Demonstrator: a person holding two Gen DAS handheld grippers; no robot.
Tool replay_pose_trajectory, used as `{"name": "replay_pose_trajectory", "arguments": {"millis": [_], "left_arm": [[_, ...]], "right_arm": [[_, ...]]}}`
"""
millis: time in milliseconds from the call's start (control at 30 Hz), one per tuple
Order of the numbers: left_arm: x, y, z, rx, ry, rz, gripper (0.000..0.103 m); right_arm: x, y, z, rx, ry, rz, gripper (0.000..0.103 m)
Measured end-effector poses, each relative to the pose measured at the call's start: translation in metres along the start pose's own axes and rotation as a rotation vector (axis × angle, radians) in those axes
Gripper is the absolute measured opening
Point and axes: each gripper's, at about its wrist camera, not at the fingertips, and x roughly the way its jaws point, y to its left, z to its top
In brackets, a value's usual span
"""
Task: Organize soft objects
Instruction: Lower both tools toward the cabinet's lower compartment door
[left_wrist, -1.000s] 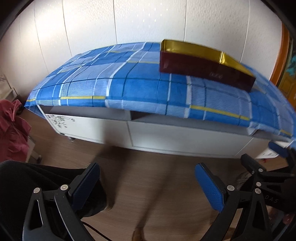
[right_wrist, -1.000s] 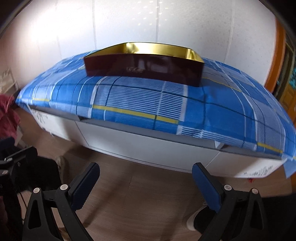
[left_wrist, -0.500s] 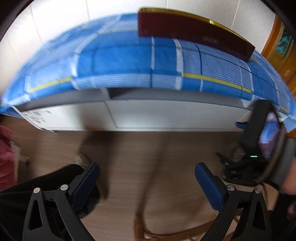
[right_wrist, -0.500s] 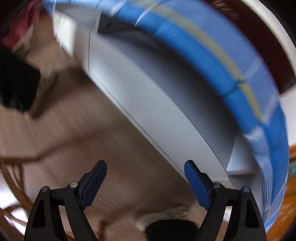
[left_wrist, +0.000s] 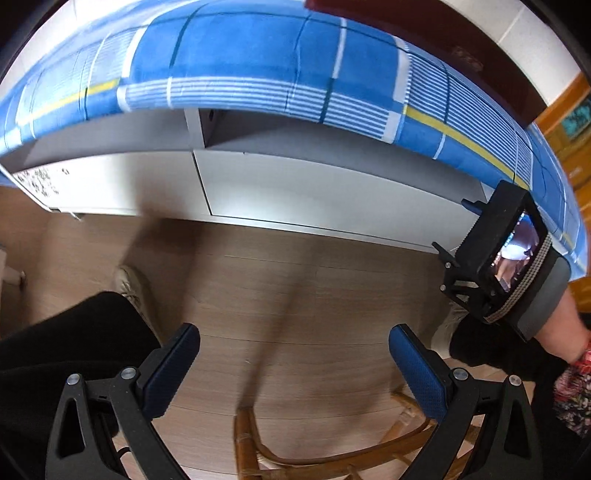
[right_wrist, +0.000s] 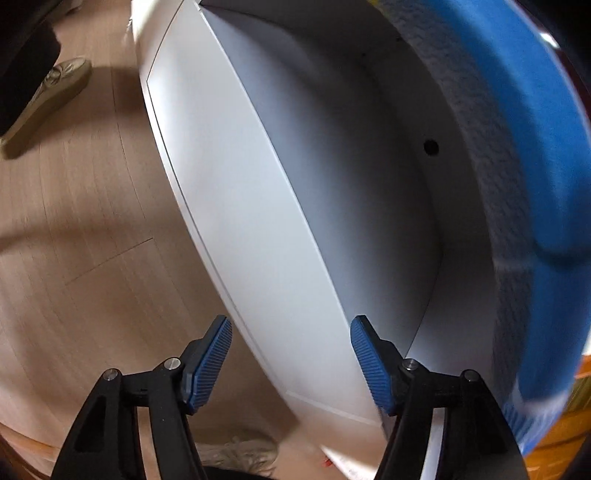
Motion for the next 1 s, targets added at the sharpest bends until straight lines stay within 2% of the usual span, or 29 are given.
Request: {"name": "replay_pose_trajectory", "arguments": {"millis": [200,333,567,800,1000], "left_arm": [[0.006,0.003,0.0,-0.008,-0.009,-0.009,0.103],[0.01,0.0,-0.002,0.014,0.004,-0.005,0.103],[0.01,-0.007,-0.004,0.043,0.012,-0.007,0.103],[0.006,-0.006,-0.003,0.046,-0.009,0.01,0.103],[0.002,-0.001,-0.001,0.027,-0.032,0.03,0.103]], "right_arm": [[0.022,0.0,0.004,-0.008,0.005,0.031,0.066],[0.025,-0.007,0.004,-0.019,0.017,0.043,0.06],[0.029,0.007,0.002,-0.146,0.027,-0.02,0.059],[0.027,0.019,-0.003,-0.198,0.016,-0.072,0.059],[0.019,0.022,-0.005,-0.19,0.018,-0.051,0.059]]}}
